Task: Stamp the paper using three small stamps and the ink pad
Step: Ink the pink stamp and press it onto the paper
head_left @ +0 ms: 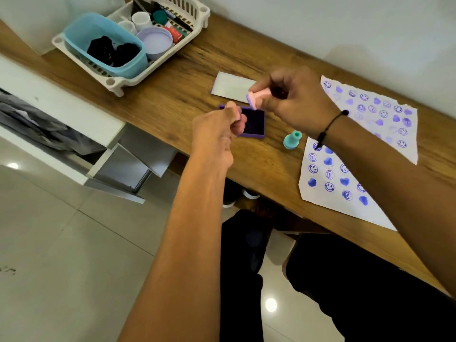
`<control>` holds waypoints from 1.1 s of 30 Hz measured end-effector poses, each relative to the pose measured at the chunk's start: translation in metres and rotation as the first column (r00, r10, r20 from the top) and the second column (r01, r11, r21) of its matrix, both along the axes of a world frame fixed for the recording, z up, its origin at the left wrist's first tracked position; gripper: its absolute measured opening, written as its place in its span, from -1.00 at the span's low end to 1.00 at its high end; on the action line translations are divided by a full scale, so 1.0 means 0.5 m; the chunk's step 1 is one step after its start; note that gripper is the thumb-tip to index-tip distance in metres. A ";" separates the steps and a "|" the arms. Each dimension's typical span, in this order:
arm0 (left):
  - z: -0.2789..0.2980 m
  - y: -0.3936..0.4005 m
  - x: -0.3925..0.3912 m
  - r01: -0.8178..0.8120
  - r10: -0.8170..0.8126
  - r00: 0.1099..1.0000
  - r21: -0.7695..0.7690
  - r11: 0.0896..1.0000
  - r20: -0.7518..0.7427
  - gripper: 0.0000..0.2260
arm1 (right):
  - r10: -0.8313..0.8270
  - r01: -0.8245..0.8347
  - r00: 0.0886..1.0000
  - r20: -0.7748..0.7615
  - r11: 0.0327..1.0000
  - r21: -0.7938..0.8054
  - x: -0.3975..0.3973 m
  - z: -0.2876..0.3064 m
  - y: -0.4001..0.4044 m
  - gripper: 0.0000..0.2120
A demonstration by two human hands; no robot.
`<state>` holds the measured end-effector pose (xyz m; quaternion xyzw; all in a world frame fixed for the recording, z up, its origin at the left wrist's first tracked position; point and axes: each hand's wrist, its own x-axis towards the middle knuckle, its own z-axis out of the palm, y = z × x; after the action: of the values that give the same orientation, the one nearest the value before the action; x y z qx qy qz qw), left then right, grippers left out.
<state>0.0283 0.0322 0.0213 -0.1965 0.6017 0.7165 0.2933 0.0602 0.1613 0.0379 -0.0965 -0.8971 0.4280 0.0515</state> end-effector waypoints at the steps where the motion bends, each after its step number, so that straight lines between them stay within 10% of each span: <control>1: -0.005 -0.010 -0.007 -0.034 0.033 0.999 0.008 0.999 0.012 -0.88 | 0.001 0.000 1.000 -0.019 0.999 0.046 -0.006 -0.001 0.001 -0.83; 11: -0.051 -0.002 -0.014 -0.194 0.162 0.953 0.102 0.976 0.255 -0.85 | 0.145 -0.317 0.943 0.301 0.676 0.666 -0.062 -0.073 -0.038 -0.76; 33: -0.057 0.019 0.001 -0.219 0.174 0.929 0.109 0.970 0.326 -0.85 | 0.186 -0.439 0.889 0.419 0.608 0.662 -0.083 -0.064 -0.056 -0.79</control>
<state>0.0288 0.0417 -0.0074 -0.3456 0.4714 0.7434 0.3252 0.0187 0.1333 0.0059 0.0278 -0.9910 0.0077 -0.1306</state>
